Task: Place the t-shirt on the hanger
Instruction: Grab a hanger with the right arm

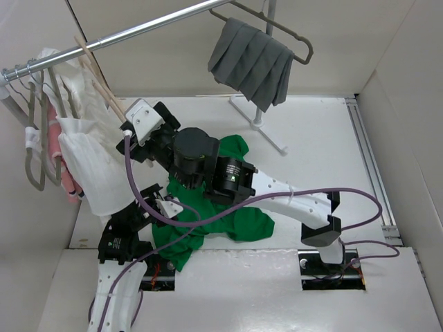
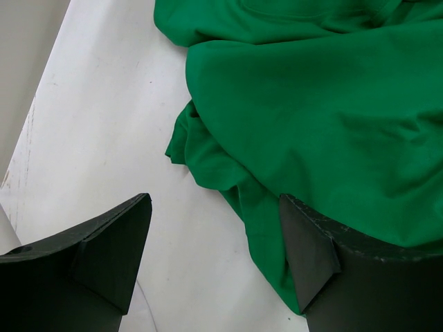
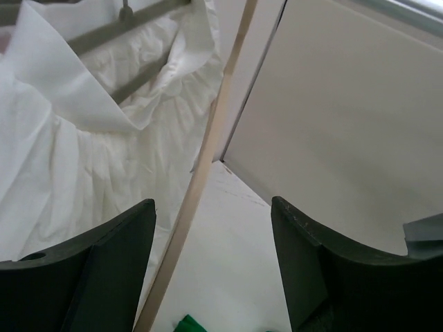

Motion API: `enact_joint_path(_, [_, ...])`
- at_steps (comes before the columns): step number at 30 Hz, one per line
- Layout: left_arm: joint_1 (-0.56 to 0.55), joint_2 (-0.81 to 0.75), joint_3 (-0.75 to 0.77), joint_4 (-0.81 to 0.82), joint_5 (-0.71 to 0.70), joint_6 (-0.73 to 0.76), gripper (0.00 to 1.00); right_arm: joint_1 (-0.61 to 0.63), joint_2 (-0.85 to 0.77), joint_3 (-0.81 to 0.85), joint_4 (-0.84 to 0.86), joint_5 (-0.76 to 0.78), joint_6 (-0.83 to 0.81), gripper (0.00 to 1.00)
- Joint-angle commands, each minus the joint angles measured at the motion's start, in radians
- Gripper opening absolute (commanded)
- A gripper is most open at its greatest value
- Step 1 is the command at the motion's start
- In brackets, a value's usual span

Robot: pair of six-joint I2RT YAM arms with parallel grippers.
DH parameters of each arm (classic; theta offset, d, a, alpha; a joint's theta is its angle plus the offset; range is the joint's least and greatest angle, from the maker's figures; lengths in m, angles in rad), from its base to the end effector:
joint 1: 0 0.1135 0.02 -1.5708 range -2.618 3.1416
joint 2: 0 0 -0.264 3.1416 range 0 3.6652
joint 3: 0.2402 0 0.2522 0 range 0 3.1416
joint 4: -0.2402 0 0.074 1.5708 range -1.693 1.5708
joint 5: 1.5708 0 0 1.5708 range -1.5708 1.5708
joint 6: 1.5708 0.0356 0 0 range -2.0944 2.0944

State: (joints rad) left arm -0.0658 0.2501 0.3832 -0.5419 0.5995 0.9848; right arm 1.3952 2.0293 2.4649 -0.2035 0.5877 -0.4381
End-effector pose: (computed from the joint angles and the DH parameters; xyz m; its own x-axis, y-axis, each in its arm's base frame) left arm 0.0924 -0.0262 0.2297 0.2563 0.6725 -0.6943 0.6462 0.4150 0.6405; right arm 0.0953 0.4243 0.5318 0.3440 -0.0820 -0.9354 -0.6396 0.7088 -0.2974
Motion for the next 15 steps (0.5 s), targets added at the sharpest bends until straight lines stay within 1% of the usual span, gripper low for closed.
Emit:
enact_joint_path(1, [-0.005,-0.008,-0.012,0.026,0.010,-0.014,0.71,-0.027,-0.030,-0.007,-0.008,-0.026,-0.008,0.72])
enact_joint_path(5, [-0.005,-0.008,-0.012,0.026,0.010,-0.014,0.71,-0.027,0.000,0.002,-0.030,-0.116,0.012,0.71])
enact_joint_path(8, [-0.005,-0.008,-0.012,0.026,0.010,-0.014,0.71,-0.027,0.037,0.040,-0.063,-0.150,0.041,0.71])
enact_joint_path(10, [-0.005,-0.008,-0.012,0.026,0.000,-0.014,0.71,-0.038,0.049,0.040,-0.063,-0.175,0.059,0.68])
enact_joint_path(12, [-0.005,-0.008,-0.012,0.036,0.000,-0.025,0.71,-0.051,0.049,0.031,-0.063,-0.195,0.090,0.63])
enact_joint_path(15, [-0.005,-0.017,-0.012,0.036,0.000,-0.025,0.71,-0.079,0.019,-0.017,-0.073,-0.218,0.125,0.41])
